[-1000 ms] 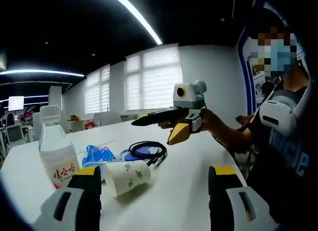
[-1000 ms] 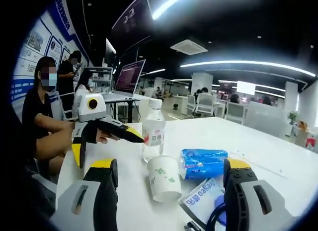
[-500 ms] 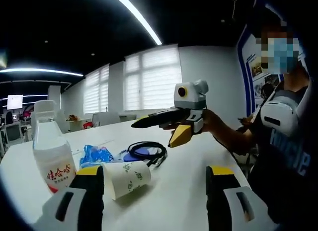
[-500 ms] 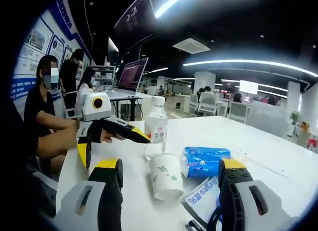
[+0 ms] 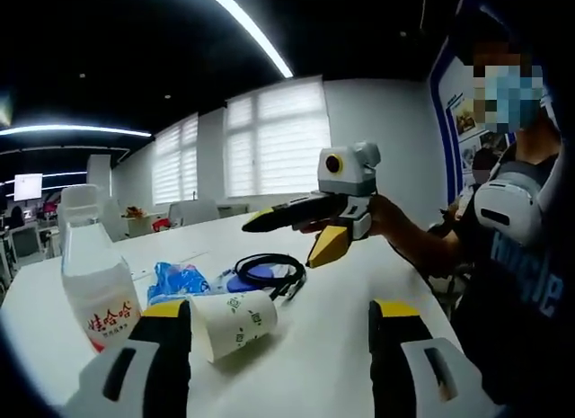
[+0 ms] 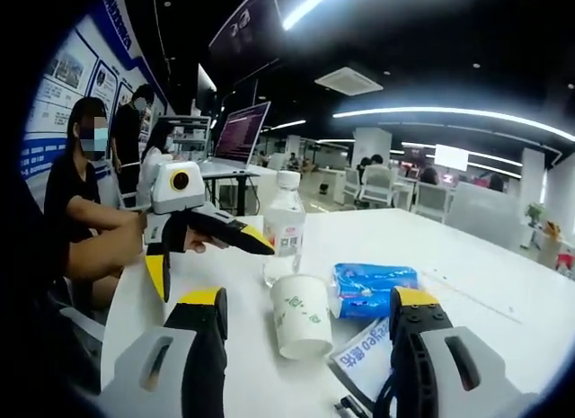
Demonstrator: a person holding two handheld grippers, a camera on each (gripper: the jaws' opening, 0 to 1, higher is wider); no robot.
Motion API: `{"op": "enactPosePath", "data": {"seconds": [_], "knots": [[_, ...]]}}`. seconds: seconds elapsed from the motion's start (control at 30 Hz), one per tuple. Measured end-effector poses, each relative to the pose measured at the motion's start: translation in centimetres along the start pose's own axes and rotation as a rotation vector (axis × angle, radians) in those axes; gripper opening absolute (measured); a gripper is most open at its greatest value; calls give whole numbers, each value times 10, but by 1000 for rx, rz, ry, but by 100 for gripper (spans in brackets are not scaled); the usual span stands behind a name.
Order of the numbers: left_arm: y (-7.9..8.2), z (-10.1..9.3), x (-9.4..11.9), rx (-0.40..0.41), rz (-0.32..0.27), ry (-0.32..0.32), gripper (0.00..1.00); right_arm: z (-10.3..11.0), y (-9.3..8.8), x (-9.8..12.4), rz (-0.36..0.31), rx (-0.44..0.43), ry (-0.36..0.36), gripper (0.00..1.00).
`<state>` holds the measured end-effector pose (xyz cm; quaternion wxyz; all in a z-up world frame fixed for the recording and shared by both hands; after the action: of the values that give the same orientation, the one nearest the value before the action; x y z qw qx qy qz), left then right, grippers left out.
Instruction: Arrange the tabletop items into an orderly group along one side of the table until the central work area is clear of visible clutter.
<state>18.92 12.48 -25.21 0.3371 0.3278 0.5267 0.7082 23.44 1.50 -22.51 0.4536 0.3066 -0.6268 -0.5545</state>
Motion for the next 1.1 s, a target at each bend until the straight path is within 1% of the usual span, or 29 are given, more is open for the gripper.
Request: {"op": "enactPosePath", "data": {"seconds": [0.1,0.4,0.5,0.67,0.7,0.87,1.1], "knots": [[-1,0,0,12,2,1,78,4,0,0,-4,-4,11,67],[-6,-2,-1,5,22,4,76,-1,-5,-3,8,-8,2,64],[-7,-1,-1,3,23,9,72,-8,-4,-5,16,-11,11,62],[-7,0,-1,4,24,15,72,-14,-3,-5,20,-16,6,60],[-7,0,-1,3,24,17,72,-10,-3,-5,15,-20,9,60],[-8,2,0,6,27,23,70,-5,-3,-4,16,-11,13,58],[-10,4,-2,21,26,33,66,-5,-3,-6,25,-7,18,54]]}}
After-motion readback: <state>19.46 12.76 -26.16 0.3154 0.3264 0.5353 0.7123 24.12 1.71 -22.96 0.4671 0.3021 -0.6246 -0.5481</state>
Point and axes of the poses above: the point that each gripper's makers call its tool centre point, and the gripper's own axes: x roughly backward along the fingers, z roughly to its left, y roughly out of its top, the point moved 3 cm from there along x, roughly backward along the fingers, and after that the axes turned 10 degrees about -x, right-handed, at the moved point
